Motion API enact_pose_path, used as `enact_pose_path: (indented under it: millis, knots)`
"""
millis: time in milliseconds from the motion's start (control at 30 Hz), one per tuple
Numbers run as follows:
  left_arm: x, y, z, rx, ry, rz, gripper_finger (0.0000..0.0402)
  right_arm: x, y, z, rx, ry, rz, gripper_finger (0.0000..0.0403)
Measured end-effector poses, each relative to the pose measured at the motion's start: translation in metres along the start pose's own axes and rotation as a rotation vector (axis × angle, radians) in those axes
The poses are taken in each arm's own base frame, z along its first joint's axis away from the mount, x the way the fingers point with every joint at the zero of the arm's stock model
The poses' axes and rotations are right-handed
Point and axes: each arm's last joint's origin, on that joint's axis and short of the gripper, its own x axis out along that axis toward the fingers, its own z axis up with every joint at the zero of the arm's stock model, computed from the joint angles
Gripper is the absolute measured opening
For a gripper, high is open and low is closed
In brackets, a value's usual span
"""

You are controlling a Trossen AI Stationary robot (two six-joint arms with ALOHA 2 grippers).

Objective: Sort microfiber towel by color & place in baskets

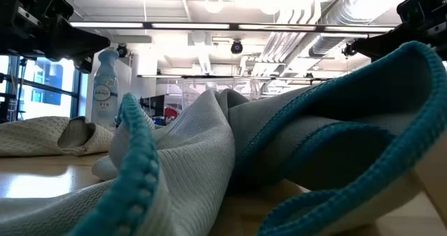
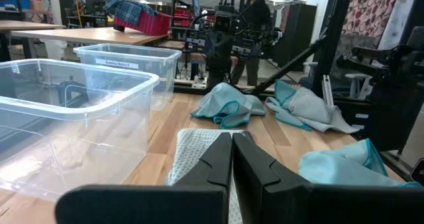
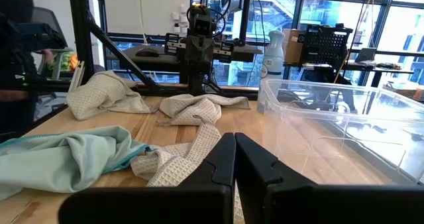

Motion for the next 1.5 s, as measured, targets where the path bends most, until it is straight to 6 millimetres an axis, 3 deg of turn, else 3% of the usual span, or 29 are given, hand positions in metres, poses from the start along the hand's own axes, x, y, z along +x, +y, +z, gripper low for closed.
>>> enact_pose_path:
  millis: [800,1133,1367,1500]
  knots:
    - [0.0,0.0,0.0,-0.003,0.0,0.0,0.0,0.0,0.0,0.0,0.0,0.0,0.0,0.0]
    - [0.0,0.0,0.002,-0.122,-0.021,-0.002,0.0,0.0,0.0,0.0,0.0,-0.001,0.0,0.0]
    - [0.004,0.0,0.017,-0.119,0.012,0.051,0.0,0.0,0.0,0.0,0.0,0.0,0.0,0.0]
    - [0.016,0.002,0.036,-0.004,0.092,0.117,0.0,0.0,0.0,0.0,0.0,0.0,0.0,0.0]
